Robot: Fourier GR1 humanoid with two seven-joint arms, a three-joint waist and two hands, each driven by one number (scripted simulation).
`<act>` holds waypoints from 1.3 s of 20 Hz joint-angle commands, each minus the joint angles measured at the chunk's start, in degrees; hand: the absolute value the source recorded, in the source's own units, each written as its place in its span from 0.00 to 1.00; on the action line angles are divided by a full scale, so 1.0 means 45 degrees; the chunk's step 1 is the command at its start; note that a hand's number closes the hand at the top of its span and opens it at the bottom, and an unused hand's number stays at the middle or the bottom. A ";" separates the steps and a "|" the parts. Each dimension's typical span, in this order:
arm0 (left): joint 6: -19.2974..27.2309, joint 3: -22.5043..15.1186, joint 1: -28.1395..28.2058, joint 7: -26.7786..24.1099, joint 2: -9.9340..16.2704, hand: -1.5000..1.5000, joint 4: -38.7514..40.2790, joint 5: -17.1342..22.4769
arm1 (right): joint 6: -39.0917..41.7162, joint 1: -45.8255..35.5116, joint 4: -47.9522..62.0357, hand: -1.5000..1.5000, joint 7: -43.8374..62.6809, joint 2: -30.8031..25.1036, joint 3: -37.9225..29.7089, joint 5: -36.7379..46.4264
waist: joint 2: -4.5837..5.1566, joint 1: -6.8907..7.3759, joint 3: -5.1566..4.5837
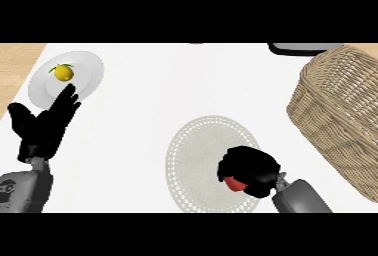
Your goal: Pick the bell pepper from the placemat and place it in the basket
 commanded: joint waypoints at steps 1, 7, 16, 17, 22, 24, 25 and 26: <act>-0.0040 0.0229 -0.0278 -0.0039 -0.0114 0.50 0.0287 0.0035 | -0.1572 0.0200 0.1268 1.00 -0.0297 0.0234 0.0276 0.0983 | 0.0025 -0.0003 0.0021; -0.0315 0.0372 -0.0654 0.0021 -0.0051 0.50 0.0744 -0.0069 | -0.1616 -0.0192 0.2024 1.00 -0.0345 0.1053 0.0384 0.1595 | 0.0032 -0.0004 0.0021; 0.0009 0.0780 0.0474 0.0135 0.0105 0.50 -0.0278 0.0015 | -0.1162 0.1650 0.0594 1.00 0.7226 0.2861 -0.4408 -0.0940 | -0.0042 -0.1076 0.0093; -0.0033 0.0773 0.0463 0.0142 0.0071 0.50 -0.0223 0.0061 | -0.1396 0.1538 0.0403 1.00 0.8020 0.2872 -0.4587 -0.1448 | 0.0001 -0.0922 0.0093; -0.0131 0.0454 0.0074 0.0299 -0.0057 0.50 -0.0363 0.0014 | -0.3849 0.0823 -0.0399 1.00 1.1359 0.2899 -0.4652 -0.4730 | 0.0009 -0.0136 0.0174; -0.0150 0.0173 0.0099 0.0074 -0.0347 0.50 -0.0253 -0.0090 | -0.5416 0.0203 -0.0889 1.00 1.2367 0.2903 -0.4097 -0.5575 | 0.0010 0.0151 0.0135; -0.0264 0.0122 0.0091 0.0255 -0.0323 0.50 -0.0221 -0.0034 | -0.6209 -0.0066 -0.1203 1.00 1.2621 0.2905 -0.3939 -0.6281 | -0.0010 0.0299 0.0154; -0.0404 0.0024 0.0113 0.0145 -0.0231 0.50 -0.0300 -0.0108 | -0.7124 -0.0449 -0.1384 1.00 1.3133 0.2906 -0.3656 -0.6302 | -0.0028 0.0518 0.0129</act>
